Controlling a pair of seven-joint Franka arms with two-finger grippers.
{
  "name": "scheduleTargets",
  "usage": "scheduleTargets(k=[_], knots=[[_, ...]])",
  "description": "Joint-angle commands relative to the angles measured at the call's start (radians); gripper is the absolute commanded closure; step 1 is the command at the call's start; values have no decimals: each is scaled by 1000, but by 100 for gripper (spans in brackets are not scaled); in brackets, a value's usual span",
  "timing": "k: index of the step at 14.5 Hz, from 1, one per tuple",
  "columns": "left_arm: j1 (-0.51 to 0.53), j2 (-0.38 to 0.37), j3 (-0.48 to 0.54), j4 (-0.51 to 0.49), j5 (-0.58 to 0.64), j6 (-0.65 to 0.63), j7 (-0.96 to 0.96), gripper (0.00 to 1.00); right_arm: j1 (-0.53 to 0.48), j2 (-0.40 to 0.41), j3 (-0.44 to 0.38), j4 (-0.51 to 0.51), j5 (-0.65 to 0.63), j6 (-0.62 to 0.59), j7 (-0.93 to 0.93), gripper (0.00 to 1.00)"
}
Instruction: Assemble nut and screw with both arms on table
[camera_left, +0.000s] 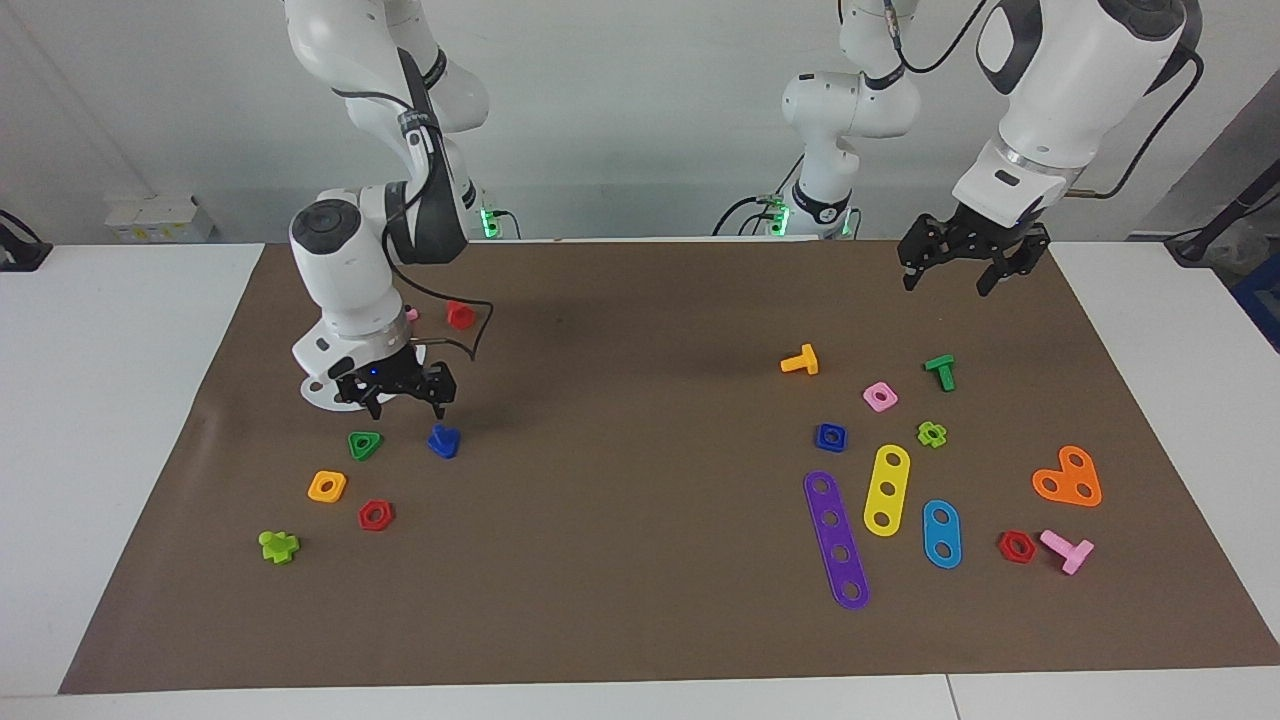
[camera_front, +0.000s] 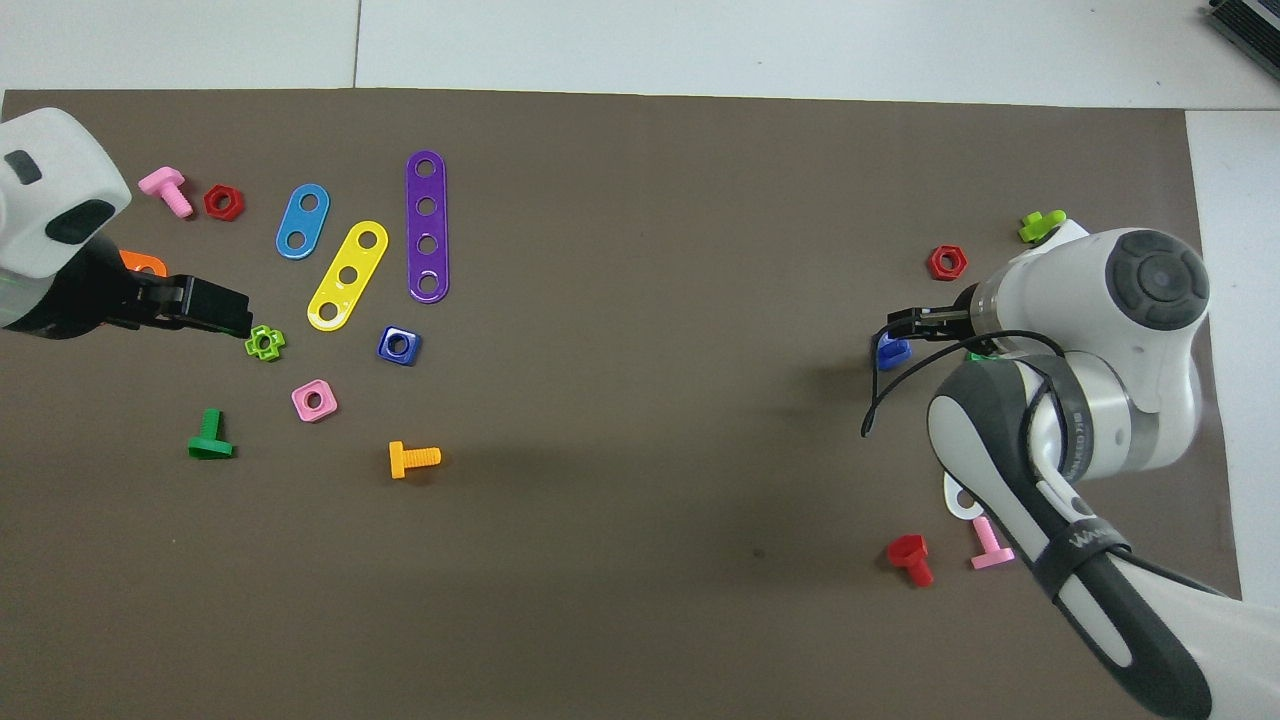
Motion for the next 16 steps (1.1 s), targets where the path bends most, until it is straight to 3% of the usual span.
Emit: scheduleTargets(k=[1,3,6,8,10,13,14,16], knots=[[-5,-90,1,-189,-36,152,2,0,-5,47,13,6,27,56,-6,9],[-36,-90,0,-250,-34,216,-4,0,-5,58,13,0,27,72,-8,13],[-80,15,0,-254,-34,304,-12,0,2,56,13,-15,27,73,-6,22],[-96,84,0,-277,-33,437,-6,0,9,56,13,-17,27,73,-5,26],[-100,97,0,-362,-30,603,40,0,15,55,13,-21,27,72,-6,29],[-94,193,0,-393,-30,737,172,0,27,48,13,-35,27,72,-8,35],[-99,230,0,-393,-31,784,202,0,27,45,13,-43,27,72,-8,38],[-100,291,-2,-393,-30,832,248,1,27,44,13,-46,27,67,-18,54]])
